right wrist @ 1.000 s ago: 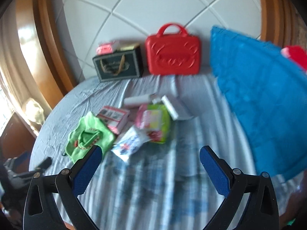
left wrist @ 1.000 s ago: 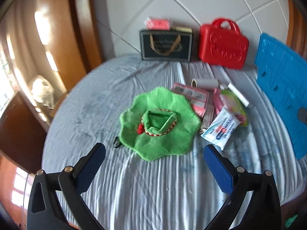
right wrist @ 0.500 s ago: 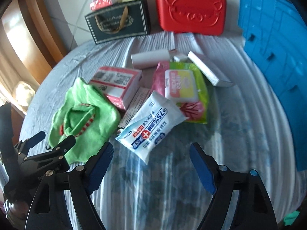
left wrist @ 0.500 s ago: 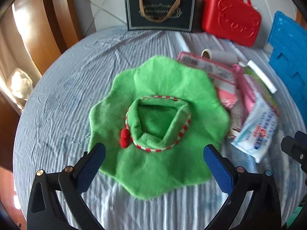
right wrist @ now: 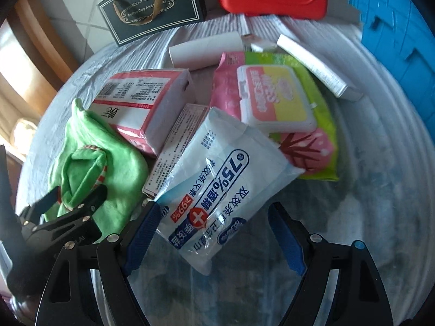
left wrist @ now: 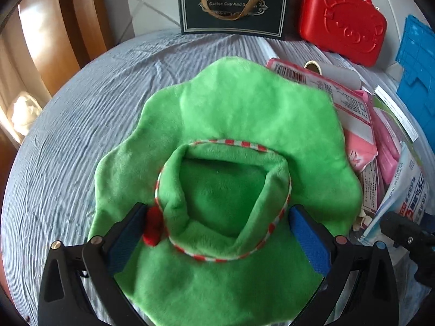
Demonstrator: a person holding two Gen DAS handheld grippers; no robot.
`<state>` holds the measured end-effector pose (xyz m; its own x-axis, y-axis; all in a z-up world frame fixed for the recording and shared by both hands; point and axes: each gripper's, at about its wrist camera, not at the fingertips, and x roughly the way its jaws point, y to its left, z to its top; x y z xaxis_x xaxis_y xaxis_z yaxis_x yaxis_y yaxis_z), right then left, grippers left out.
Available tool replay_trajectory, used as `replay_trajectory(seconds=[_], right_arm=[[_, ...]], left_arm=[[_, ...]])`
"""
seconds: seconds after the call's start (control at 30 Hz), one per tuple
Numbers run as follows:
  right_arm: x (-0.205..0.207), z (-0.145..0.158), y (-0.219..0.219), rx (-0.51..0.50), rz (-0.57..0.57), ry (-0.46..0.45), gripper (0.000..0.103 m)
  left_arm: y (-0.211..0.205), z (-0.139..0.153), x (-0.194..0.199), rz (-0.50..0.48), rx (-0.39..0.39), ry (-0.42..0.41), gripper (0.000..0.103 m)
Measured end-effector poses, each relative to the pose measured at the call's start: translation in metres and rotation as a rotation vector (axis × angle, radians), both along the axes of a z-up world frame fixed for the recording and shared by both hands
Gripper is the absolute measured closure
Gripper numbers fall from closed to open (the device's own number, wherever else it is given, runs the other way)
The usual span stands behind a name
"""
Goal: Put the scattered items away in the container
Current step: 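Grasp the green plush hat with the left gripper while the right grasps the white alcohol wipes pack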
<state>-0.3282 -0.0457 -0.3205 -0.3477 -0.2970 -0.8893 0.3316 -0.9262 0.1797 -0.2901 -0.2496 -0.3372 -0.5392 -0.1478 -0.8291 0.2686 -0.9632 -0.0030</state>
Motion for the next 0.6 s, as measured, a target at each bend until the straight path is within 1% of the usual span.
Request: replay_trajectory(seconds=[0.07,0.2,0.27,0.3,0.33,0.37,0.43,0.47,0.53,0.6], right_arm=[[-0.002,-0.003,0.0,-0.024,-0.007,-0.006,0.019],[-0.001,-0.003,-0.006,0.005,-0.007,0.031,0.017],[0.002,-0.002,-0.008,0.025,0.0,0.042,0.027],[0.004,-0.002,-0.009,0.021,0.007,0.043,0.036],[0.006,-0.001,-0.01,0.024,0.017,0.043,0.04],[0.009,-0.001,-0.011,0.029,0.029,0.047,0.041],[0.013,-0.001,-0.011,0.029,0.044,0.051,0.044],[0.014,-0.001,-0.011,0.024,0.049,0.05,0.045],[0.018,0.001,-0.01,0.013,0.052,0.048,0.052],[0.022,0.004,-0.008,0.011,0.059,0.058,0.053]], left_arm=[[-0.001,0.0,0.001,0.001,0.002,0.011,0.0],[-0.002,0.001,0.001,-0.005,0.011,0.012,0.0],[-0.001,0.003,0.004,-0.004,0.011,0.022,0.009],[0.002,0.005,0.008,-0.01,-0.001,0.034,0.018],[0.005,0.008,0.012,-0.021,-0.014,0.041,0.028],[0.008,0.01,0.014,-0.032,-0.02,0.045,0.034],[0.01,0.013,0.018,-0.038,-0.009,0.047,0.054],[0.011,0.014,0.019,-0.04,-0.004,0.047,0.058],[0.011,0.017,0.02,-0.045,0.007,0.047,0.071],[0.011,0.025,0.025,-0.049,0.029,0.059,0.075]])
